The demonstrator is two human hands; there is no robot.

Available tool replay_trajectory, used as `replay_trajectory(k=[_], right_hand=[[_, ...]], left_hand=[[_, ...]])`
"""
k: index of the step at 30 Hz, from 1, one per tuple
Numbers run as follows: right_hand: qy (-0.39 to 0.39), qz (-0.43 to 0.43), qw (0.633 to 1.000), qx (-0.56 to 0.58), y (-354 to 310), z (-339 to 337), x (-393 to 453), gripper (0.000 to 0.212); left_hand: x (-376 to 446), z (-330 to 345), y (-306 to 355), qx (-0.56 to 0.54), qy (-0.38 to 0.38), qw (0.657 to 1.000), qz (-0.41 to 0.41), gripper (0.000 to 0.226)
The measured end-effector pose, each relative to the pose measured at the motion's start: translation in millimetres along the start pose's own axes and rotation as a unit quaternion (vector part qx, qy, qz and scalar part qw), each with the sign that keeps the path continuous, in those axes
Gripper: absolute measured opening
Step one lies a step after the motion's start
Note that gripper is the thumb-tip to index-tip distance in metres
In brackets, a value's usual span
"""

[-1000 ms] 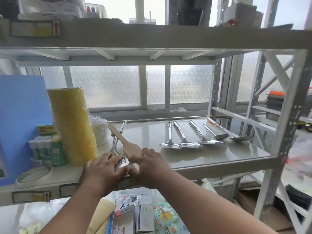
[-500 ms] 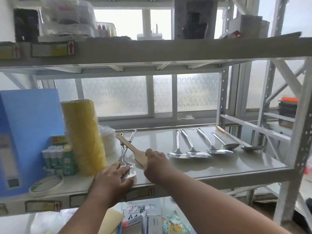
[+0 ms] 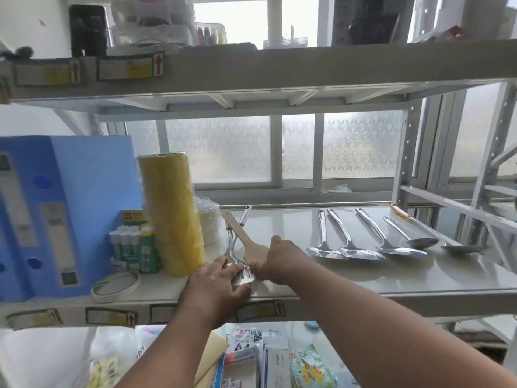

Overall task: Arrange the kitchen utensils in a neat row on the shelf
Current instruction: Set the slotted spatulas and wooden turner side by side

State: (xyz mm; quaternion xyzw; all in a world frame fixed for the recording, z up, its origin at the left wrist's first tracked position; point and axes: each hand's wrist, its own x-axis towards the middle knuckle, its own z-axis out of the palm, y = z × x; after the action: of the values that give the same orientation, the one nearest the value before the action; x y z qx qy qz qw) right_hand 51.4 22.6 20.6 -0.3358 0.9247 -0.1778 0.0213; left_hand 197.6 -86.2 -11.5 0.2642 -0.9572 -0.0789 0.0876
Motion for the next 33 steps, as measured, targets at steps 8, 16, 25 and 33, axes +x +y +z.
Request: replay_trajectory(k=[8,16,25,33], right_hand=[[0.051,0.083,0.991,0.09,1.8,-4.5,-2.5,0.032],[0.08,0.061,0.994,0.036,-0.8,2.4,-23.2,0.042],[0.067,-0.036,0.997,-0.003,13.5,13.8,-28.8,0.027],[0.055,0.031,0.998,-0.011,21.3,31.2,11.4,0.048]], left_hand=[[0.8,3.6,-1.8,-0.007,0.002,1.0,-0.006,0.086],[5.6,7.7,-5.2,-0.002,0.007,1.0,-0.004,0.096],[9.2,12.1,-7.4,-0.005,0.013,1.0,0.0,0.097],[10.9,7.3,-9.7,-0.04,-0.024,0.999,-0.013,0.09]])
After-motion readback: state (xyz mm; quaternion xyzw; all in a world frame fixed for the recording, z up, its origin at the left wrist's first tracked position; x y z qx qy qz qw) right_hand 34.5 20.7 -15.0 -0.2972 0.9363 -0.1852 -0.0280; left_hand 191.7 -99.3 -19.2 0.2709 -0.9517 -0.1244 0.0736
